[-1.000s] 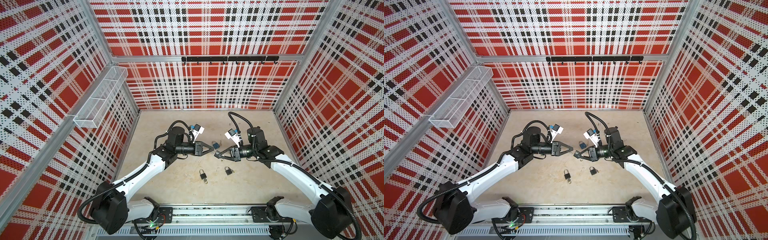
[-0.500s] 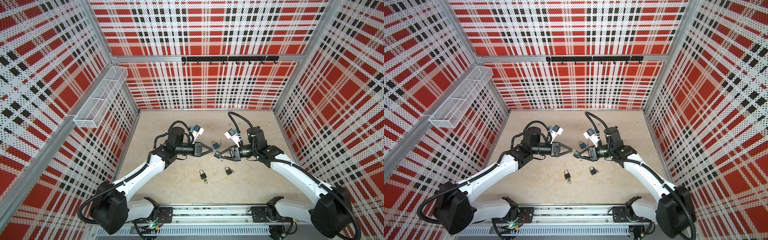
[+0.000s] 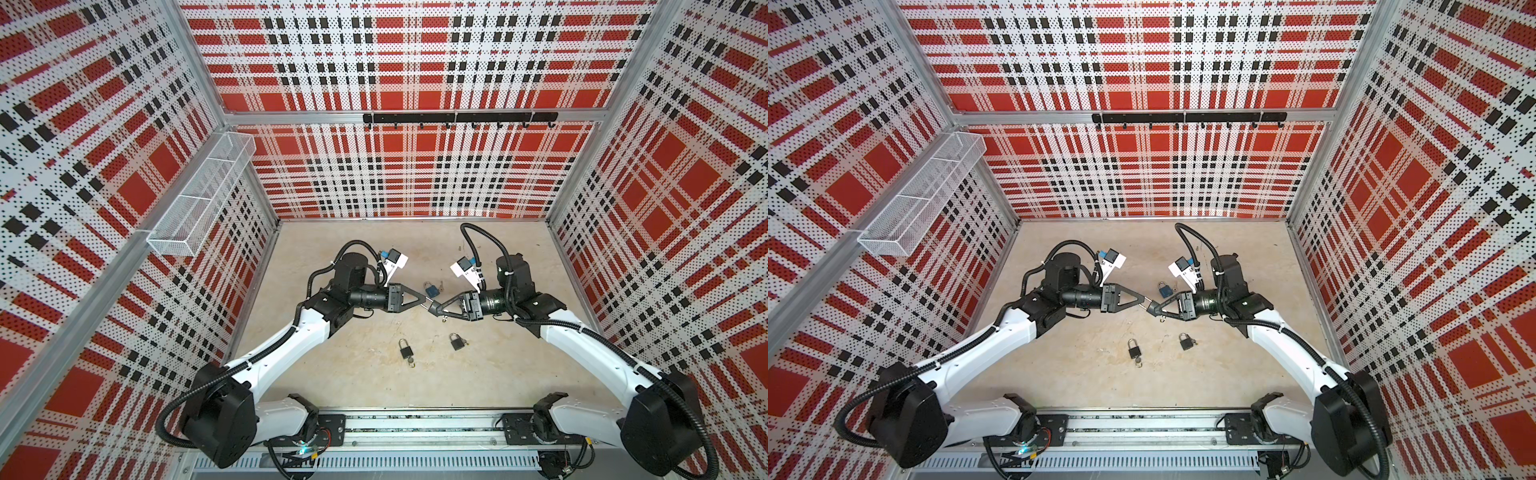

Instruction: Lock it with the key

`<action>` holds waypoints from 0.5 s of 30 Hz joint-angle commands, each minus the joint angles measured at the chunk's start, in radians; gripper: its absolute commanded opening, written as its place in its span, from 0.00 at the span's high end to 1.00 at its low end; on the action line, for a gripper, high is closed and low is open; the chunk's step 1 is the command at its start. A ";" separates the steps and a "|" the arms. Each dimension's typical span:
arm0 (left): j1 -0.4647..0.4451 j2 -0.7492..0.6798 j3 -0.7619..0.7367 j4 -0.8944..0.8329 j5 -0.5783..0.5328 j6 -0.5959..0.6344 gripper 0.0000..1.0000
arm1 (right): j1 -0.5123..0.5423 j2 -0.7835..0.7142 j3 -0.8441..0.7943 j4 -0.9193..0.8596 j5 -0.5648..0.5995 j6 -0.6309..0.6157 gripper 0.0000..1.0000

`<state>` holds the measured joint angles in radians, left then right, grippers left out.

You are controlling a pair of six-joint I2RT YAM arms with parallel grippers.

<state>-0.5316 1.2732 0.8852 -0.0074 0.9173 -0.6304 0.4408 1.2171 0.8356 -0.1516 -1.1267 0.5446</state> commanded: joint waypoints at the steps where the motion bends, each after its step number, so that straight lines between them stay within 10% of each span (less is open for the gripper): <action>1: 0.002 0.029 -0.010 -0.024 -0.057 0.032 1.00 | 0.006 -0.037 -0.001 0.194 -0.100 0.070 1.00; 15: -0.003 0.055 -0.026 0.020 -0.104 0.034 1.00 | 0.006 -0.052 -0.057 0.425 -0.146 0.247 1.00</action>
<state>-0.5316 1.2888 0.8852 0.0391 0.9066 -0.6205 0.4297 1.2163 0.7612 0.0776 -1.1671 0.7597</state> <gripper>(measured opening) 0.072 0.152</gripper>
